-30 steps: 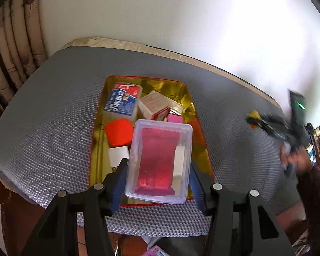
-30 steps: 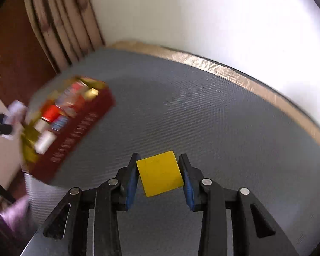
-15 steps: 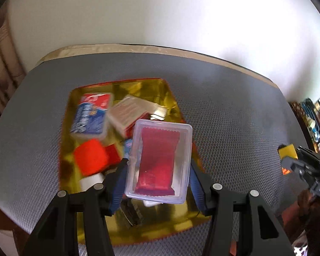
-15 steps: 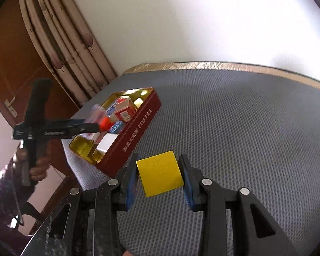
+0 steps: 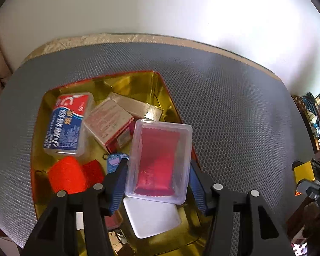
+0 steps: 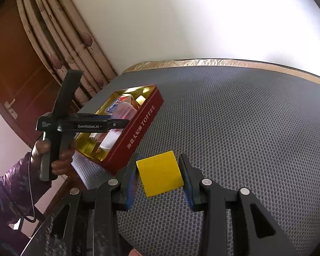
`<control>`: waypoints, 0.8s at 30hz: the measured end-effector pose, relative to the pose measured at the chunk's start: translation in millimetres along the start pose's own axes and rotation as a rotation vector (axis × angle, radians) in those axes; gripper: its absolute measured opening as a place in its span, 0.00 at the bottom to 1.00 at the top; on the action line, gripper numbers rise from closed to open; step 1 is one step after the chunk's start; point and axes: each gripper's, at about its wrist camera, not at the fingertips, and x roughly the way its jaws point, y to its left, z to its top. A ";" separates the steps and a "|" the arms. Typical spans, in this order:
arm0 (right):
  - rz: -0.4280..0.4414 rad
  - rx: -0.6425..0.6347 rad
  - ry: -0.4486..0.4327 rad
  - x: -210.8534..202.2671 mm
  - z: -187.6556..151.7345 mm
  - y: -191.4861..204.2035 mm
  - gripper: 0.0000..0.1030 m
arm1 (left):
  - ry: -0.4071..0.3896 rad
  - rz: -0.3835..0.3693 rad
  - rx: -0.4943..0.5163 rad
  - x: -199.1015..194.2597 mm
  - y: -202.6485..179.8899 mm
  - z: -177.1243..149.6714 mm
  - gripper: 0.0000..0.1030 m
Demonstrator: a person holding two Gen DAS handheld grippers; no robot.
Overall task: Organize rigid objects
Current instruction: 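Carry the clear box into the tin and open the left gripper while the right gripper carries the yellow cube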
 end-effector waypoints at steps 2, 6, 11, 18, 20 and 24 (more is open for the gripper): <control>0.003 -0.001 0.002 0.9 -0.2 2.9 0.34 | 0.014 0.007 -0.015 2.5 2.6 1.4 0.55; 0.006 -0.011 -0.002 0.6 1.7 11.7 0.34 | -0.012 -0.006 -0.053 -12.1 9.6 -4.0 0.55; 0.022 -0.051 -0.011 2.3 13.3 32.5 0.34 | -0.093 -0.019 -0.110 -52.1 30.2 -22.5 0.61; 0.049 -0.087 -0.010 20.6 26.2 65.3 0.34 | -0.086 -0.043 -0.074 -45.1 30.5 -7.1 0.68; 0.050 -0.099 -0.012 19.4 26.2 71.6 0.34 | -0.126 -0.035 -0.077 -57.6 31.2 -9.7 0.68; 0.057 -0.125 0.000 23.0 32.6 81.2 0.34 | -0.194 0.069 -0.083 -85.9 28.3 -30.5 0.68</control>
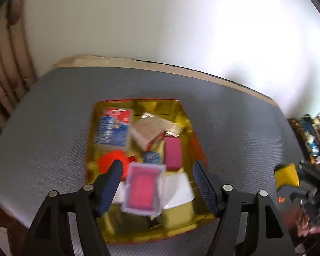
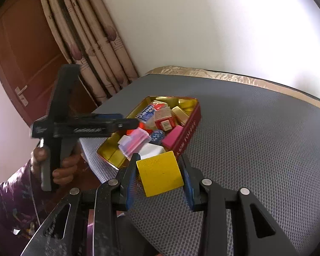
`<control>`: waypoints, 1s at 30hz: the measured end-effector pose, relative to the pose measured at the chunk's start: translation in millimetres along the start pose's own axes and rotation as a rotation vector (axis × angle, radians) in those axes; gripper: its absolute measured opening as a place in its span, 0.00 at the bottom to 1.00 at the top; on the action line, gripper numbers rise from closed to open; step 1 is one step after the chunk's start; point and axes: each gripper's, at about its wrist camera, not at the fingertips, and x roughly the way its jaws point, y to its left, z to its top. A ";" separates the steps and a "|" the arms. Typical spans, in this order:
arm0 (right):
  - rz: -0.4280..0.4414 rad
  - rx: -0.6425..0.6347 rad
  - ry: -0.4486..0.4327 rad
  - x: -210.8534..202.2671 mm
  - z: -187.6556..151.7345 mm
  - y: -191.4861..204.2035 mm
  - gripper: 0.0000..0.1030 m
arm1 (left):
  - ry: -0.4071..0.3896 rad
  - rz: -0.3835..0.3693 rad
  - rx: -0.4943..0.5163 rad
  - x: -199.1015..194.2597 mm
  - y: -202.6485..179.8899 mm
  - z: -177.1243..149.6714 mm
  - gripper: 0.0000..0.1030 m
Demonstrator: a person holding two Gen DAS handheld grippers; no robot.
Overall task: Organize rigid objects
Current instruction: 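Carry the clear box into the tin and open the left gripper while the right gripper carries the yellow cube, then lower the yellow cube into the tin and open the right gripper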
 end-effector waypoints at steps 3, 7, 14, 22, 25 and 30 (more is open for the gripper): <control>0.030 -0.012 0.014 14.4 11.6 6.1 0.34 | -0.027 0.105 -0.005 -16.1 5.8 -22.1 0.68; 0.068 -0.049 0.046 47.6 30.2 21.4 0.34 | -0.052 0.210 -0.019 -28.2 14.2 -49.5 0.68; 0.016 -0.083 0.118 114.4 45.0 33.2 0.34 | -0.101 0.232 -0.064 -34.4 39.7 -60.5 0.68; -0.077 -0.059 0.164 158.8 47.6 24.8 0.34 | -0.068 0.204 -0.110 -24.7 56.7 -61.8 0.68; -0.098 -0.038 0.169 166.0 47.1 21.4 0.34 | -0.073 0.217 -0.117 -24.8 59.0 -61.1 0.68; -0.120 -0.010 0.163 170.0 46.6 19.4 0.34 | -0.060 0.211 -0.136 -23.1 61.6 -61.6 0.68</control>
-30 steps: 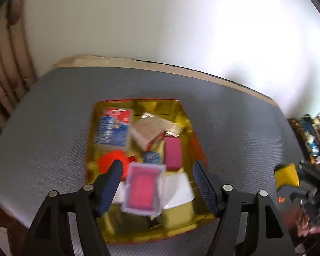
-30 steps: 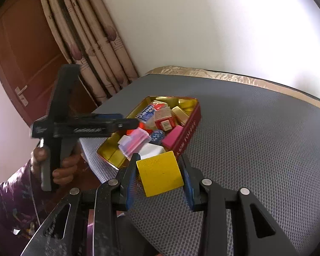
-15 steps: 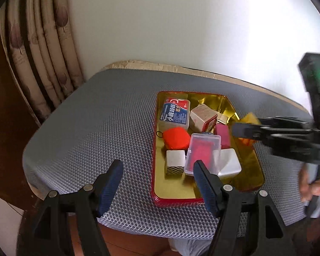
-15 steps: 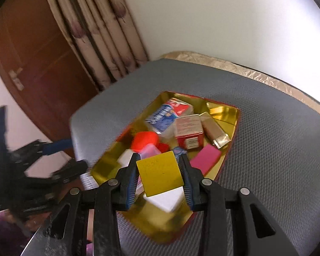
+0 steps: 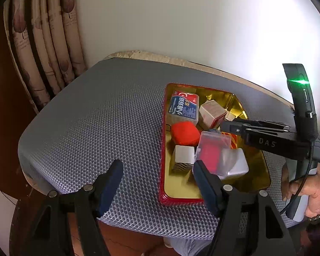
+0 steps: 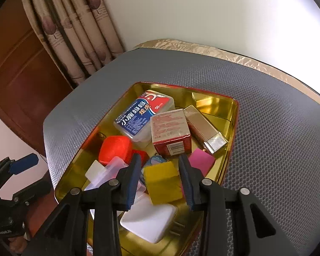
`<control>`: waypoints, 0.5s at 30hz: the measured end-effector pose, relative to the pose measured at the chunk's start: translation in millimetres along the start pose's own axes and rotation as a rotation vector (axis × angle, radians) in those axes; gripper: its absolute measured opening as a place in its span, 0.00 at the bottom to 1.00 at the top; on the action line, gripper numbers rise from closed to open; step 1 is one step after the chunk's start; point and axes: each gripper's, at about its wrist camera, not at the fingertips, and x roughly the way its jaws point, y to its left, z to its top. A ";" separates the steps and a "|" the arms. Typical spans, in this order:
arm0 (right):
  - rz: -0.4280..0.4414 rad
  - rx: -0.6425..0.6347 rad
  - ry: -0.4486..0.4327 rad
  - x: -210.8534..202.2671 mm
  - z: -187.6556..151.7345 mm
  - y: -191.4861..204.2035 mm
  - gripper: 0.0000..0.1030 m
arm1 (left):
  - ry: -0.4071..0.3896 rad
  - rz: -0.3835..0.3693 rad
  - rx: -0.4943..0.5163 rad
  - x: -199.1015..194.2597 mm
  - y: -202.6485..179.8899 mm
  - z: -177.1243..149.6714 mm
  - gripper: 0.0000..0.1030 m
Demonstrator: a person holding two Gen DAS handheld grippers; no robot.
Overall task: Organize rigid objects
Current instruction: 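Lower the yellow cube into the tin and open the right gripper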
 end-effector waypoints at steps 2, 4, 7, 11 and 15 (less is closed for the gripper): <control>-0.008 0.013 -0.018 -2.5 -0.1 0.4 0.34 | -0.002 -0.002 -0.006 0.0 0.8 0.2 0.68; -0.028 0.024 -0.048 -10.9 0.3 2.9 0.35 | -0.012 0.009 -0.007 -1.2 0.2 0.1 0.68; -0.037 0.041 -0.114 -32.2 1.3 12.6 0.38 | -0.025 0.021 0.008 -2.5 -3.0 -0.5 0.68; -0.084 0.022 -0.241 -71.0 -8.8 41.2 0.72 | -0.042 0.022 0.027 -7.4 -9.7 -2.0 0.68; -0.125 0.039 -0.390 -106.9 -28.1 64.0 0.89 | -0.085 0.017 0.037 -19.5 -16.3 -5.2 0.68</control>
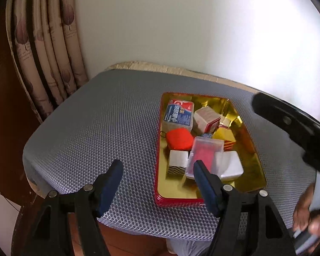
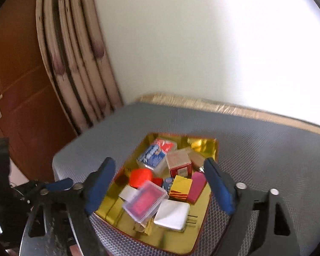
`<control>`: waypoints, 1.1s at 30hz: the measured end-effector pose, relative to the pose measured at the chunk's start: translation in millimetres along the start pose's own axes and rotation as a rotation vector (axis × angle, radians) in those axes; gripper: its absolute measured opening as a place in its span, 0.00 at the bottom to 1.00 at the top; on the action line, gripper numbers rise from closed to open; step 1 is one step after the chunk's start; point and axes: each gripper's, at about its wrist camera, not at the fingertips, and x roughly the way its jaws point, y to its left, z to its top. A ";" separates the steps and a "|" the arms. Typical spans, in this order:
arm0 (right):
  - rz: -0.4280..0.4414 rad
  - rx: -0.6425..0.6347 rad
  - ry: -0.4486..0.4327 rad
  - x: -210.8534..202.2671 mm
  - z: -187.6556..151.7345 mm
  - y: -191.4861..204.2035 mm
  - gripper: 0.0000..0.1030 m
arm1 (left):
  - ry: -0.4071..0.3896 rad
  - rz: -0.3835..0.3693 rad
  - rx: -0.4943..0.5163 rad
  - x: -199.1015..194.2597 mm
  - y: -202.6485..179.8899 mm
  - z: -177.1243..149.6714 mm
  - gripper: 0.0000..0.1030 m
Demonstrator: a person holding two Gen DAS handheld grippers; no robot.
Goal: Organize rigid objects
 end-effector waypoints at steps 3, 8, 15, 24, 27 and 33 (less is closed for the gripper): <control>-0.065 0.028 -0.065 -22.6 -5.9 3.3 0.97 | -0.037 -0.010 -0.008 -10.7 -2.6 -1.5 0.68; -0.159 0.078 -0.102 -48.3 -18.9 1.4 0.99 | -0.136 -0.036 -0.034 -38.3 -8.6 -7.7 0.68; -0.166 0.085 -0.122 -76.3 -44.3 7.1 1.00 | -0.161 0.013 0.003 -59.9 -19.3 -30.3 0.68; -0.213 0.103 -0.143 -91.7 -66.2 22.2 1.00 | -0.210 -0.025 -0.095 -79.2 -2.8 -60.4 0.68; -0.223 0.114 -0.174 -100.3 -67.3 25.3 1.00 | -0.218 -0.022 -0.101 -79.8 -1.5 -65.2 0.68; -0.247 0.098 -0.220 -109.2 -67.4 37.2 1.00 | -0.191 -0.025 -0.061 -74.3 -10.3 -70.1 0.68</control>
